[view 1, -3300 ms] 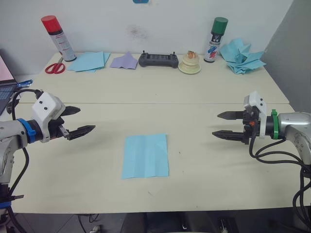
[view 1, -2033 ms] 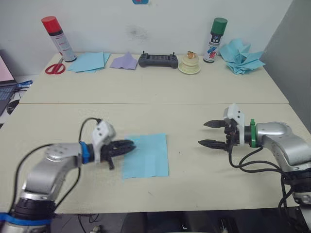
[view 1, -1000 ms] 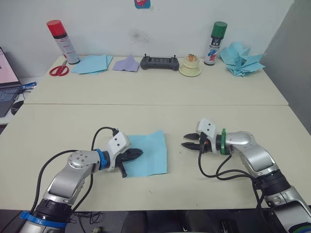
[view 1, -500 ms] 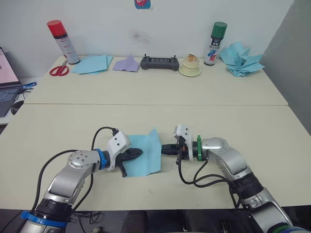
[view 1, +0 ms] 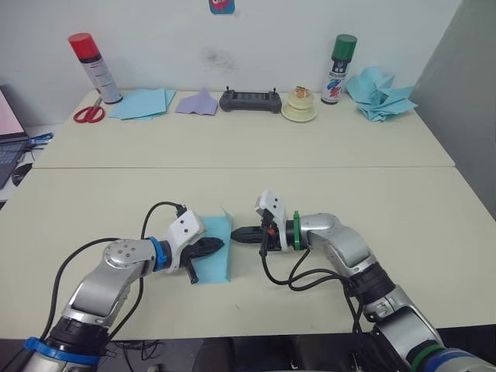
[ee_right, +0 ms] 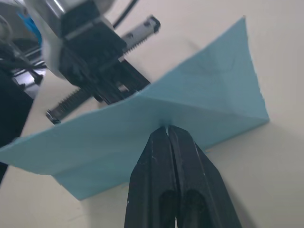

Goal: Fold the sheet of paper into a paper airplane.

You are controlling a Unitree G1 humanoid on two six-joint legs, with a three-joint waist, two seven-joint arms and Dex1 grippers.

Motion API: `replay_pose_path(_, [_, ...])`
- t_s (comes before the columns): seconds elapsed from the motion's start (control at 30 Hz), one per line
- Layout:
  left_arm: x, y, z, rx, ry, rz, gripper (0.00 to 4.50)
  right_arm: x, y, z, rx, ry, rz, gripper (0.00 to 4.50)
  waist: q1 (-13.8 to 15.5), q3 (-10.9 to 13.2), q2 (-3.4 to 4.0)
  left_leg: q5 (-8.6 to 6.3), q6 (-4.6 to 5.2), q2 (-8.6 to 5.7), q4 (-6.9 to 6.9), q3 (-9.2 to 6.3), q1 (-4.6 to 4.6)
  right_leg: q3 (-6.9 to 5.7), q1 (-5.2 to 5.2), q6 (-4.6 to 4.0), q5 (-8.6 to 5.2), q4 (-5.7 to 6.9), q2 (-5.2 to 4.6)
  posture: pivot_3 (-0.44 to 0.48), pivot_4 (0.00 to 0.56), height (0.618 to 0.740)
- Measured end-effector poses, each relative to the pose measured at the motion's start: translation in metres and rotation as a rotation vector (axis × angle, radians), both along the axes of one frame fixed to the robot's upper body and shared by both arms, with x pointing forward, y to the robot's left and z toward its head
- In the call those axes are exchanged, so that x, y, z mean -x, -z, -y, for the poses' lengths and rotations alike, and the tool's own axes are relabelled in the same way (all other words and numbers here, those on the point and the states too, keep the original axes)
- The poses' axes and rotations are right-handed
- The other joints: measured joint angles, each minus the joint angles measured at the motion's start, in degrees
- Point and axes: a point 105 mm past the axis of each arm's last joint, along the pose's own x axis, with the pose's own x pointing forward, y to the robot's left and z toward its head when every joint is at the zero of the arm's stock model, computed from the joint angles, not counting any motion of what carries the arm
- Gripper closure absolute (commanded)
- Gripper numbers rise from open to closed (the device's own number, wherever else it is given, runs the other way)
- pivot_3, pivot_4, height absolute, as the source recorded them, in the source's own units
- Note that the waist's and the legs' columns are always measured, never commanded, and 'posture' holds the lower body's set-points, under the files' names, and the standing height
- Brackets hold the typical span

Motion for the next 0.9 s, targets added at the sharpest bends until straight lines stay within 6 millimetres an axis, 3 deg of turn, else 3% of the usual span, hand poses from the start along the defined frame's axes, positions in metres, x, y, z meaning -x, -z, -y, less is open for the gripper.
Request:
replay_pose_path(0.1, [0.0,-0.003,-0.009,-0.036,-0.025,-0.015,4.5,-0.004,0.007,-0.003,0.018,0.003,0.007,4.47,-0.65,0.0,0.01,-0.01,0.01,0.01,-0.05,0.0,0.05,0.03,0.0,-0.09,-0.06,0.02,0.03,0.0,0.15,0.74])
replay_pose_path(0.5, [0.0,-0.001,-0.008,-0.008,-0.044,-0.028,4.5,0.0,0.002,-0.019,-0.029,-0.047,0.005,4.47,-1.12,-0.01,0.02,-0.01,0.01,0.01,-0.04,-0.08,0.05,-0.01,0.04,-0.09,-0.06,0.02,0.03,0.0,0.15,0.74])
replay_pose_path(0.73, [0.001,0.0,-0.009,-0.001,-0.045,-0.018,4.5,-0.007,0.02,-0.022,0.078,-0.037,0.091,4.47,-1.19,-0.02,0.02,-0.01,0.01,0.01,-0.05,-0.06,0.07,0.02,0.04,-0.08,-0.07,0.02,0.04,0.0,0.15,0.74])
replay_pose_path(0.9, [0.0,0.0,-0.013,0.0,-0.049,-0.009,4.5,-0.011,0.021,-0.028,0.127,-0.066,0.181,4.47,-1.23,-0.02,0.03,-0.01,0.01,0.02,-0.09,-0.05,0.3,0.06,0.17,-0.09,-0.07,0.03,0.06,0.0,0.15,0.74])
